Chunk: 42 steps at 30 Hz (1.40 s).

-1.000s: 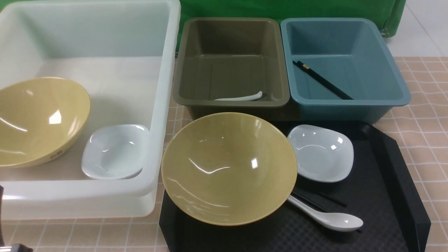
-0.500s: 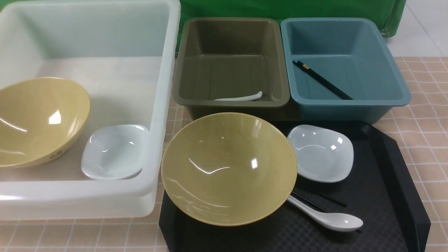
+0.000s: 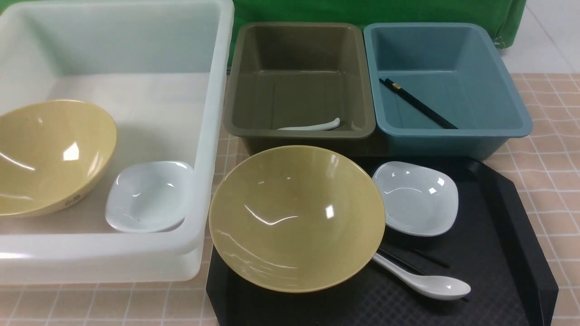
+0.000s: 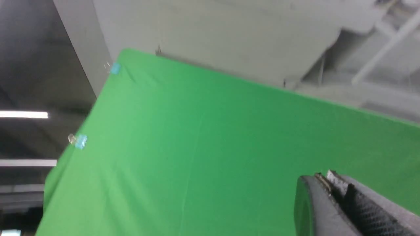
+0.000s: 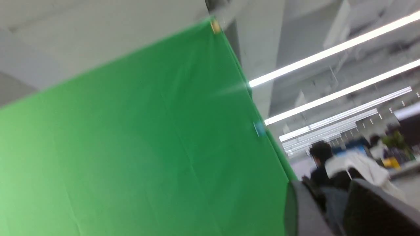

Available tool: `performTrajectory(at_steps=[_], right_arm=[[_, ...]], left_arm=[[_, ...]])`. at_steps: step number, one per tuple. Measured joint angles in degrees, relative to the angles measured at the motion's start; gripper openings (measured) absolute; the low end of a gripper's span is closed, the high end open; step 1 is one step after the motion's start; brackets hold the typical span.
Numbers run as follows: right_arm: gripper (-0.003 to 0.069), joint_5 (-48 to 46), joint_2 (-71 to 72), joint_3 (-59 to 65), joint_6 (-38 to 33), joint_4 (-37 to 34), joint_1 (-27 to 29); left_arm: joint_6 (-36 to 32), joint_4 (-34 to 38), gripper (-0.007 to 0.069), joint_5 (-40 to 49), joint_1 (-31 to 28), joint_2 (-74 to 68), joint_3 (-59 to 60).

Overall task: On brown table put chopsticks spoon bowls plates into blue grey white boxes.
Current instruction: 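Grasp the large bowl on the tray by its rim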

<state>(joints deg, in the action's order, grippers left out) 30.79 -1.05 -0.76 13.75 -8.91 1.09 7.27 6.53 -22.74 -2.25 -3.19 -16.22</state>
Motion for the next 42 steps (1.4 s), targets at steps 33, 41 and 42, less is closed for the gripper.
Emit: performTrajectory(at_steps=[33, 41, 42], right_arm=[[0.0038, -57.2, -44.4, -30.0, -43.5, -9.9, -10.9], [0.0038, -55.4, -49.7, -30.0, -43.3, -10.1, -12.1], [0.0038, -55.3, -50.2, -30.0, -43.2, -10.1, -12.1]], left_arm=[[-28.4, 27.9, -0.0007, 67.0, 30.4, -80.3, -54.2], [-15.9, 4.4, -0.0007, 76.9, 39.4, -98.0, -67.0], [-14.1, 2.3, -0.0007, 77.0, 40.3, -99.4, -68.0]])
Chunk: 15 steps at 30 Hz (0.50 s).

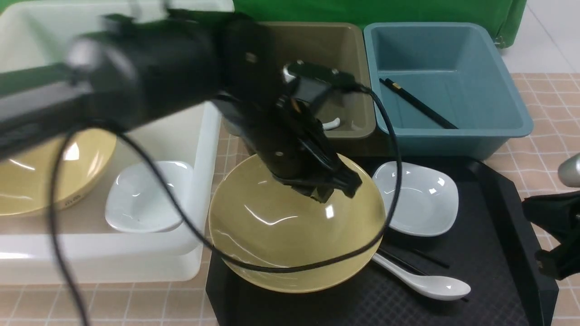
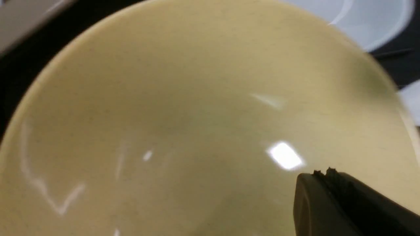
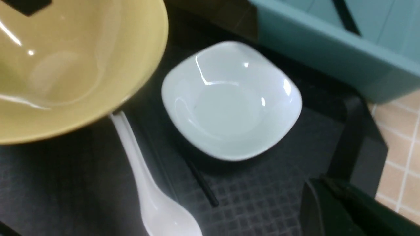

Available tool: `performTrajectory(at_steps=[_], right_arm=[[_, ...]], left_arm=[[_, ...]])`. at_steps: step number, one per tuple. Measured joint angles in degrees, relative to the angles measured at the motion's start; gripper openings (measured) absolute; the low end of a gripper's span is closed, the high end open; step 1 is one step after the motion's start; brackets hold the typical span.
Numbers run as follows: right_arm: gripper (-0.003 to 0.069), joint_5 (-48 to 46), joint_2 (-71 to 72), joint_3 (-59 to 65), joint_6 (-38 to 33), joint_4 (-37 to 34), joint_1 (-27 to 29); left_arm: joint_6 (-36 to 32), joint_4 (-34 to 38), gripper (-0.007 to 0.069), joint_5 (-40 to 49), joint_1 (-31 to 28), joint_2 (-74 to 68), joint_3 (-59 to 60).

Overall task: On brown table put chopsticks spoon bowls plates into blue grey white boxes.
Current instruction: 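Grasp the large bowl on the tray by its rim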

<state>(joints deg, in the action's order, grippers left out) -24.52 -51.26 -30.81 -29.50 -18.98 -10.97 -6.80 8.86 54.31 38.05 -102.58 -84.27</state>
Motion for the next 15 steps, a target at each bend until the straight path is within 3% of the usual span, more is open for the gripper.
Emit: performTrajectory(at_steps=[4, 7, 15], right_arm=[[0.0038, 0.1, -1.1, 0.0, 0.6, 0.0, 0.0], [0.0038, 0.2, -1.2, 0.0, 0.6, 0.0, 0.0], [0.0040, 0.9, -1.2, -0.1, 0.7, 0.0, 0.0]], left_arm=[[3.8, -5.3, -0.0007, -2.9, 3.1, -4.3, -1.2], [4.2, -5.4, -0.0007, -5.4, 4.6, -6.6, -1.2], [1.5, 4.3, -0.0007, -7.0, 8.6, -9.1, -1.9]])
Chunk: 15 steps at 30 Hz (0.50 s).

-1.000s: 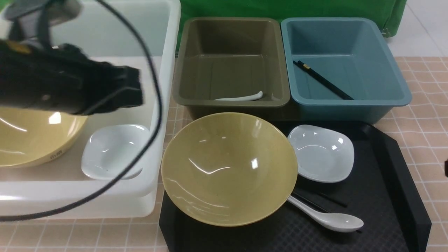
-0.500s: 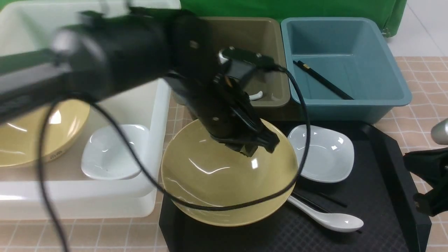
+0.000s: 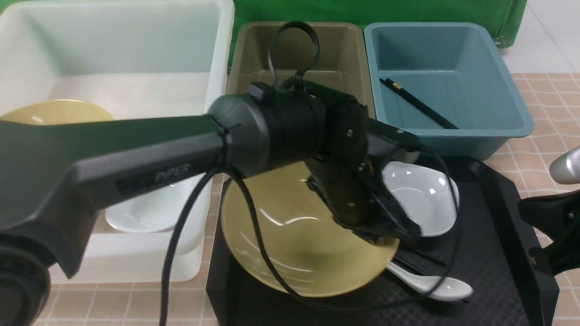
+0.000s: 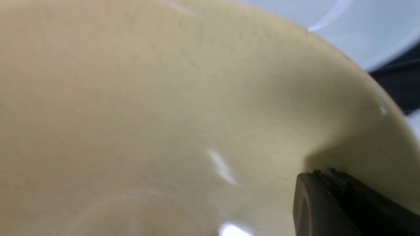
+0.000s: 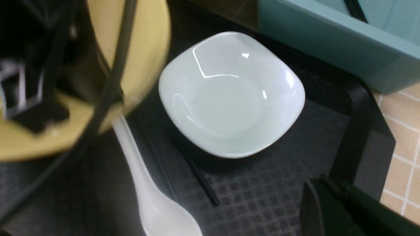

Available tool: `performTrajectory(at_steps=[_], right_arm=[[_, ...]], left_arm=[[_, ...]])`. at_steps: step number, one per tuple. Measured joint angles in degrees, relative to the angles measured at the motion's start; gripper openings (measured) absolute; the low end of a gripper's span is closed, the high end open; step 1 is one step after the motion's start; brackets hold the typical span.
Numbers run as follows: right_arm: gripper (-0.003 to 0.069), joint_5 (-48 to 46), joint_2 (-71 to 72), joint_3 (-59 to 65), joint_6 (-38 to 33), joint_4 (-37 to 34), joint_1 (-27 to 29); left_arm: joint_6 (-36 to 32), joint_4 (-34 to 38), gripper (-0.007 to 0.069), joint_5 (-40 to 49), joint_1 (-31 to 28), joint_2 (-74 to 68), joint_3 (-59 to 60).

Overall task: On brown table put chopsticks spoon bowls plates into blue grey white boxes.
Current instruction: 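Grasp the large bowl on the tray by its rim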

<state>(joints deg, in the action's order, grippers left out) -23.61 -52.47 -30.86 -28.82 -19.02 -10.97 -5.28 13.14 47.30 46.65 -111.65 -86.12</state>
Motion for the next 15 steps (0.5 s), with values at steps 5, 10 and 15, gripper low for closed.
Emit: performTrajectory(at_steps=[5, 10, 15], right_arm=[[0.0043, 0.4, 0.0, -0.1, -0.1, 0.0, 0.0], [0.0044, 0.5, 0.0, -0.1, -0.1, 0.0, 0.0], [0.0048, 0.5, 0.0, -0.2, -0.1, 0.0, 0.0]], left_arm=[[-10.7, 10.0, -0.0007, 3.4, 2.6, 0.0, -5.7], [-12.4, 7.2, -0.0007, 10.6, 1.8, 0.0, -12.4], [-8.5, -3.3, -0.0004, 17.6, -1.6, 0.0, -17.4]])
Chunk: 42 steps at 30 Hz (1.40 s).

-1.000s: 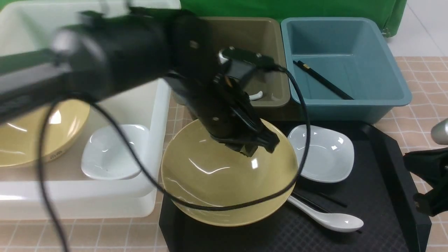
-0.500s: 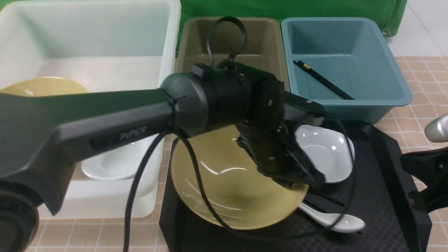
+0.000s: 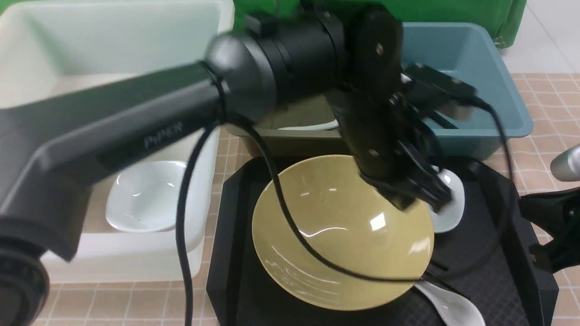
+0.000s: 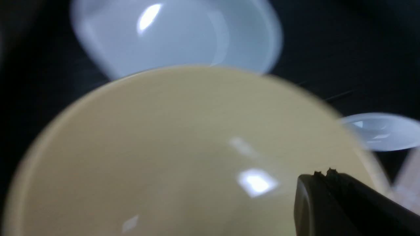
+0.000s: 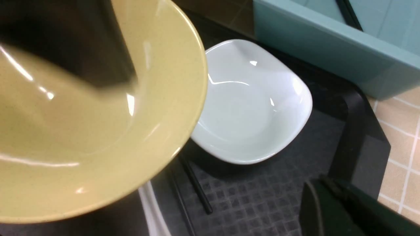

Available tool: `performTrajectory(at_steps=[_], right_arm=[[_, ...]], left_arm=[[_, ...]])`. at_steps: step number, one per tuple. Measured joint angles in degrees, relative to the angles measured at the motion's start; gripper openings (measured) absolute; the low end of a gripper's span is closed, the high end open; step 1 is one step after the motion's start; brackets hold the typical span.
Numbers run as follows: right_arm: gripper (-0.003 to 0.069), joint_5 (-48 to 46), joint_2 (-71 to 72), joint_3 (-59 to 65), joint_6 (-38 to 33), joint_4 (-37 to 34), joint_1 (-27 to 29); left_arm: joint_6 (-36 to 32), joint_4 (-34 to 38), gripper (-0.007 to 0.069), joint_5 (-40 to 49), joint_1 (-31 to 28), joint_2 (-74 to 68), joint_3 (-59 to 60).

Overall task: On brown table put chopsticks spoon bowls plates into blue grey white boxes.
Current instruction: 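Grasp the large bowl on the tray by its rim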

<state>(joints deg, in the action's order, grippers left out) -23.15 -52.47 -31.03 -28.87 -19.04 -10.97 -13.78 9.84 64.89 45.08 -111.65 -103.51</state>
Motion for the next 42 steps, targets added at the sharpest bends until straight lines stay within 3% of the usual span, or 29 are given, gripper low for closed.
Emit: performTrajectory(at_steps=[5, 8, 12, 15, 19, 28, 34, 42], right_arm=[[0.0048, 0.0, 0.0, 0.0, 0.0, 0.0, 0.0], [0.0048, 0.0, 0.0, 0.0, 0.0, 0.0, 0.0], [0.0048, 0.1, 0.0, 0.0, 0.0, 0.0, 0.0], [0.0048, 0.1, 0.0, 0.0, 0.1, 0.0, 0.0], [0.0050, 0.1, 0.0, 0.0, 0.1, 0.0, 0.0], [0.0055, 0.1, 0.0, 0.0, 0.1, 0.0, 0.0], [0.0061, 0.1, 0.0, 0.0, 0.2, 0.0, 0.0], [0.0068, 0.6, 0.0, 0.0, 0.2, 0.0, 0.0]], left_arm=[[5.7, -8.9, 0.0057, 3.1, -6.1, 0.0, -0.7], [6.9, -9.8, 0.0120, 3.2, -8.8, 0.0, -0.7], [8.5, -10.5, 0.0298, 3.3, -11.4, -1.1, -0.7], [9.4, -11.5, 0.0386, 3.9, -11.6, -2.8, -0.7], [9.7, -11.7, 0.0429, 5.2, -11.7, -6.2, -0.7], [10.6, -9.4, 0.0386, 5.2, -11.7, -11.1, -0.7], [10.2, -6.2, 0.0152, 6.5, -11.8, -10.6, -0.7], [6.8, -5.3, 0.0128, 5.9, -11.9, -9.1, -0.8]])
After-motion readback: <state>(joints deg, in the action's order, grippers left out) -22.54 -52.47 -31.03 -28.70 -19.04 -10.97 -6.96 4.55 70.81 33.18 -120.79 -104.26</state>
